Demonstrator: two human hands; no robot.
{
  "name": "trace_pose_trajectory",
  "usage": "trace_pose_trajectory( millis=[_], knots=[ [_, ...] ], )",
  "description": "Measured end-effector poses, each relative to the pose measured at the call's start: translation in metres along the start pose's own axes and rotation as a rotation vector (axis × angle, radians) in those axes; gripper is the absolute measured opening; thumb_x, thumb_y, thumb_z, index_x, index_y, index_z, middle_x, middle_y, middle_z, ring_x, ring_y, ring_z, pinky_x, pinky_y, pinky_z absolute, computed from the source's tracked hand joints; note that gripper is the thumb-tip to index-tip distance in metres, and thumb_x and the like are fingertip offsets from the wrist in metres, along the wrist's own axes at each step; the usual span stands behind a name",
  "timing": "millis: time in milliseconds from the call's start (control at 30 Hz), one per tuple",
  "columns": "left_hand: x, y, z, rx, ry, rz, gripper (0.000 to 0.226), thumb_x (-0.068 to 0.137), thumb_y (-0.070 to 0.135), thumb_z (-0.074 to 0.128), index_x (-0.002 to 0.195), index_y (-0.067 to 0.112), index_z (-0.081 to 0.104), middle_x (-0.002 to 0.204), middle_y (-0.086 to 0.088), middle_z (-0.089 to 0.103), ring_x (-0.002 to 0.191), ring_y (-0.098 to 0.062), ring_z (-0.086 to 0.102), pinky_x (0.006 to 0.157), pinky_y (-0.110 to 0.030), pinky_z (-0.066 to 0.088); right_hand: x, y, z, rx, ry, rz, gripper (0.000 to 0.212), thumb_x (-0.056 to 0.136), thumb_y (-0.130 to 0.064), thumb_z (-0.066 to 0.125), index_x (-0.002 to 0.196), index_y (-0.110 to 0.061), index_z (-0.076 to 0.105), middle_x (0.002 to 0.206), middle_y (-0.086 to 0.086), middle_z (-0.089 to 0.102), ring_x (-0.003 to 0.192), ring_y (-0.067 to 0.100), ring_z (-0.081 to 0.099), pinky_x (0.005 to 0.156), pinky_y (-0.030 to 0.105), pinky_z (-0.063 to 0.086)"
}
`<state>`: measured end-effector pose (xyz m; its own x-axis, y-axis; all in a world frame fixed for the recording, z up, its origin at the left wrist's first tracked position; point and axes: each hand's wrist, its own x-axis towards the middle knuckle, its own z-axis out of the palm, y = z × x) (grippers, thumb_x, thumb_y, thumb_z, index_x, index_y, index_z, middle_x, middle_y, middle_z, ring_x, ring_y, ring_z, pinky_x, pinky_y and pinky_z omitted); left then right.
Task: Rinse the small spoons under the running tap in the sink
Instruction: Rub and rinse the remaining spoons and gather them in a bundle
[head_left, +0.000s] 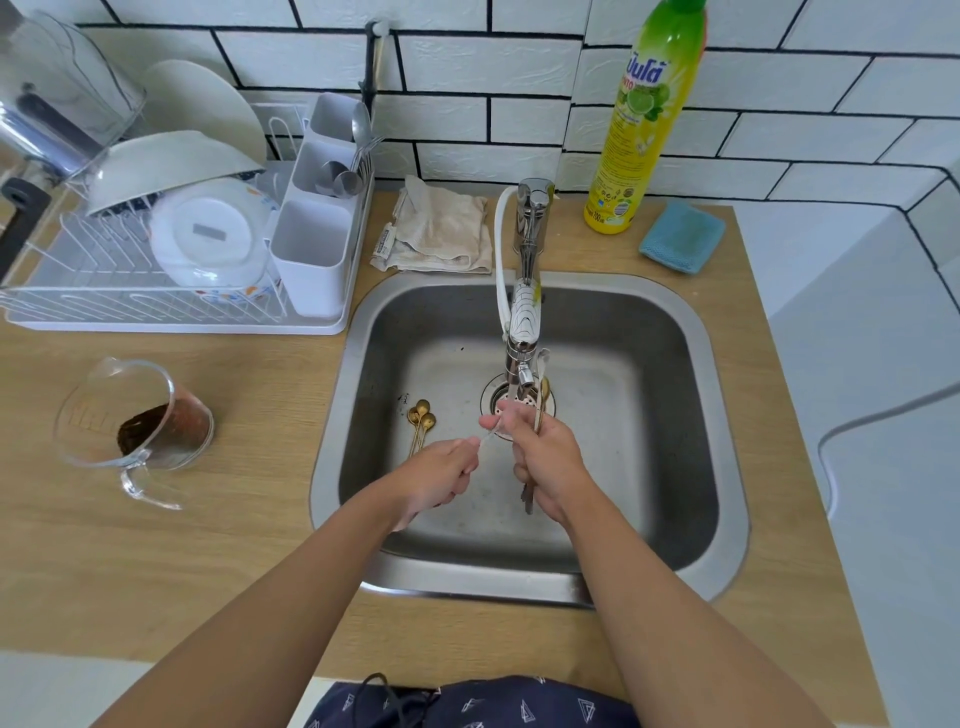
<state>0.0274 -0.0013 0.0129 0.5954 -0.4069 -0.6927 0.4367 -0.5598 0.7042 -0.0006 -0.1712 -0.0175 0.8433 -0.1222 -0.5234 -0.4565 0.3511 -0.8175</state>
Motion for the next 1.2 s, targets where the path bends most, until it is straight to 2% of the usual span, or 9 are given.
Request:
trace_pose_trajectory(
  millis=[233, 333, 400, 500, 567, 767, 900, 1033, 1200],
  knots=[
    [0.001, -0.007, -0.011, -0.365, -0.237, -0.084, 0.044, 0.102, 0.05, 0.04, 0.066, 0.024, 0.046, 0.057, 0.004, 0.028, 0.049, -0.014, 0.015, 0.043, -0.025, 0.02, 0.001, 0.0, -0.004, 0.102, -0.083, -0.003, 0.015, 0.098, -0.024, 0.069, 0.11, -0.015, 0.071, 0.105, 0.008, 0.08, 0.04, 0.004, 0.029, 0.037, 0.017, 0.03],
    [0.003, -0.007, -0.009, -0.244, -0.171, -0.046, 0.044, 0.1, 0.055, 0.04, 0.075, 0.021, 0.05, 0.06, 0.002, 0.042, 0.049, -0.012, 0.022, 0.048, -0.025, 0.025, 0.003, 0.001, 0.0, -0.035, 0.029, -0.068, 0.02, 0.089, -0.029, 0.079, 0.083, -0.014, 0.067, 0.09, 0.007, 0.081, 0.04, 0.0, 0.049, 0.041, 0.012, 0.041],
    [0.007, -0.002, 0.0, -0.138, -0.048, 0.06, 0.041, 0.1, 0.054, 0.041, 0.084, 0.018, 0.051, 0.067, 0.003, 0.052, 0.05, -0.009, 0.032, 0.051, -0.024, 0.03, 0.005, 0.003, 0.006, -0.145, 0.15, -0.134, 0.024, 0.086, -0.032, 0.082, 0.075, -0.015, 0.069, 0.076, 0.0, 0.079, 0.054, 0.001, 0.062, 0.056, 0.014, 0.05],
    [0.022, 0.012, 0.013, 0.104, 0.188, 0.218, 0.028, 0.104, 0.039, 0.042, 0.085, 0.024, 0.056, 0.075, 0.006, 0.06, 0.063, -0.009, 0.049, 0.06, -0.025, 0.039, 0.008, 0.003, 0.006, -0.266, 0.218, -0.197, 0.019, 0.086, -0.038, 0.077, 0.075, -0.022, 0.078, 0.065, -0.006, 0.07, 0.06, 0.007, 0.056, 0.065, 0.03, 0.048],
    [0.032, 0.024, 0.018, 0.272, 0.27, 0.292, 0.028, 0.105, 0.034, 0.041, 0.08, 0.031, 0.054, 0.074, 0.009, 0.062, 0.069, -0.008, 0.053, 0.06, -0.02, 0.038, 0.01, -0.004, -0.002, -0.289, 0.281, -0.232, 0.017, 0.087, -0.035, 0.074, 0.071, -0.035, 0.079, 0.061, -0.013, 0.069, 0.055, 0.001, 0.052, 0.061, 0.026, 0.045],
    [0.043, 0.02, 0.013, 0.338, 0.172, 0.292, 0.031, 0.104, 0.035, 0.043, 0.076, 0.027, 0.055, 0.067, 0.011, 0.059, 0.066, -0.006, 0.051, 0.065, -0.027, 0.039, 0.02, -0.046, -0.048, -0.305, 0.581, -0.303, 0.02, 0.089, -0.042, 0.075, 0.077, -0.026, 0.081, 0.069, -0.008, 0.074, 0.047, -0.003, 0.049, 0.061, 0.03, 0.043],
    [0.043, 0.032, 0.017, 0.334, 0.137, 0.307, 0.033, 0.105, 0.034, 0.042, 0.08, 0.021, 0.059, 0.068, 0.011, 0.06, 0.062, -0.003, 0.05, 0.068, -0.03, 0.043, 0.019, -0.046, -0.051, -0.286, 0.552, -0.299, 0.021, 0.09, -0.037, 0.076, 0.085, -0.017, 0.081, 0.07, -0.008, 0.073, 0.048, -0.005, 0.052, 0.06, 0.024, 0.043],
    [0.044, 0.06, 0.031, 0.356, 0.144, 0.397, 0.04, 0.107, 0.034, 0.035, 0.07, 0.025, 0.048, 0.067, 0.008, 0.057, 0.062, -0.009, 0.05, 0.067, -0.033, 0.042, 0.013, -0.02, -0.03, -0.37, 0.44, -0.26, 0.028, 0.088, -0.038, 0.078, 0.073, -0.016, 0.074, 0.056, -0.012, 0.063, 0.048, -0.002, 0.051, 0.051, 0.014, 0.039],
    [0.038, 0.026, 0.01, 0.355, 0.125, 0.293, 0.036, 0.106, 0.038, 0.037, 0.078, 0.021, 0.053, 0.072, 0.005, 0.052, 0.072, -0.016, 0.049, 0.07, -0.033, 0.039, 0.02, -0.043, -0.055, -0.174, 0.559, -0.23, 0.02, 0.087, -0.036, 0.079, 0.079, -0.019, 0.078, 0.073, -0.007, 0.078, 0.069, 0.001, 0.067, 0.065, 0.019, 0.048]
  ],
)
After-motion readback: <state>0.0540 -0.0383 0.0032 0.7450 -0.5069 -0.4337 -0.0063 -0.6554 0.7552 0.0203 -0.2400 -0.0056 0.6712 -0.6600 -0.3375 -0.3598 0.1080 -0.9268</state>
